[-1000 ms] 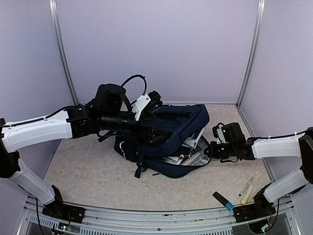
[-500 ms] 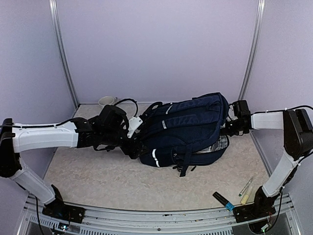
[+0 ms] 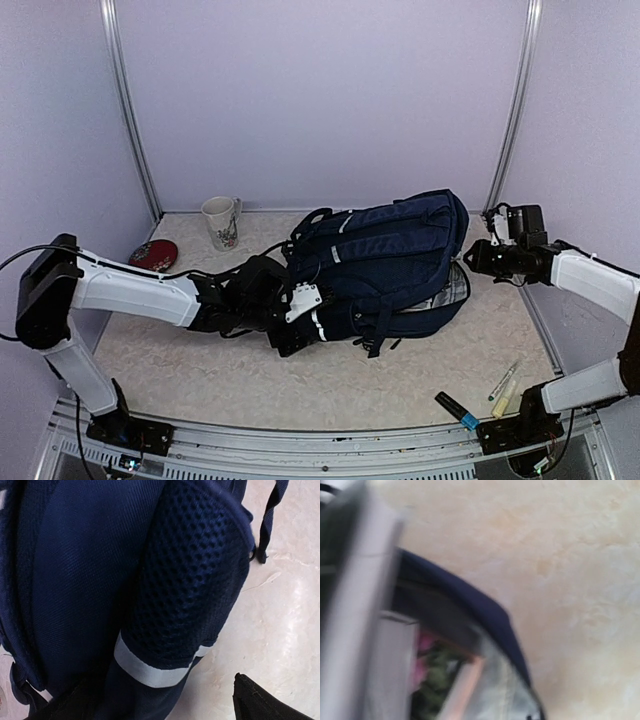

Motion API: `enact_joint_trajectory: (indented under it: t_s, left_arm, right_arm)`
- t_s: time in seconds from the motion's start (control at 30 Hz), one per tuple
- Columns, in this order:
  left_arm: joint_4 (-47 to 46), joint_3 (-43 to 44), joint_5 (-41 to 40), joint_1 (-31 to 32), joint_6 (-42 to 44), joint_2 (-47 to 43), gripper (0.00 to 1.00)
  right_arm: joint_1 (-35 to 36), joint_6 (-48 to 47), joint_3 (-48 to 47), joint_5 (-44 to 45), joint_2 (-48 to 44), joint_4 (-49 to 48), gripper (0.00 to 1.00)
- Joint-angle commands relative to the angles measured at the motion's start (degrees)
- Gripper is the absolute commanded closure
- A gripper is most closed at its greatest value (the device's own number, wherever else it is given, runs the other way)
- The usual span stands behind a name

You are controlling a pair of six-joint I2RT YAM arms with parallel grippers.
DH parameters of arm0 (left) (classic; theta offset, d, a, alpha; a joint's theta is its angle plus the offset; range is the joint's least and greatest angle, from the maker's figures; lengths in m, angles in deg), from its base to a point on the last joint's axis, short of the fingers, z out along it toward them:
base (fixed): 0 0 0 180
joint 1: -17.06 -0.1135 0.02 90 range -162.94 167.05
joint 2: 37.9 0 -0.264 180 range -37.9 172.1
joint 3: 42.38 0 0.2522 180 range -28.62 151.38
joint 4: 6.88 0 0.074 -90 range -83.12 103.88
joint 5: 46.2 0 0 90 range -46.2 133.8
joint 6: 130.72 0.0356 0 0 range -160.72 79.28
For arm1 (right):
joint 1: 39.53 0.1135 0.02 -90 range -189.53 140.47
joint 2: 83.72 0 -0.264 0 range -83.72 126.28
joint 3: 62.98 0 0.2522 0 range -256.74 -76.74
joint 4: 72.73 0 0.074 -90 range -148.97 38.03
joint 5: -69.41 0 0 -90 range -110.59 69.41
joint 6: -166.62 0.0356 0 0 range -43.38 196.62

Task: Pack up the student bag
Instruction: Rotate the student bag to the center of the board, then hold the student bag at the center of the board.

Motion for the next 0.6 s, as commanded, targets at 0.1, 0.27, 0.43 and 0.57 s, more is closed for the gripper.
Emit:
enact_joint_trajectory:
  t_s: [0.1, 0.27, 0.43, 0.57]
  left_arm:
    - [-6.29, 1.02, 3.56, -2.00, 3.56, 4.49, 0.14]
    - [-6.75, 0.66, 6.79, -2.62, 1.25, 4.10, 0.82]
    - [-6.19, -0.43, 9.91, -2.33, -1.94, 2.11, 1.00]
    - [-8.92, -2.94, 14.97, -1.89, -4.44, -0.96, 1.00]
  right_arm:
    - [2.49, 1.92, 4.67, -14.04, -11.16, 3.37, 0.62]
    - [11.28, 2.01, 4.48, -15.93, -12.34, 4.40, 0.58]
    - [20.51, 0.59, 4.76, -17.53, -12.62, 3.32, 0.58]
    - [28.80, 0.61, 8.55, -16.38, -13.46, -1.91, 0.61]
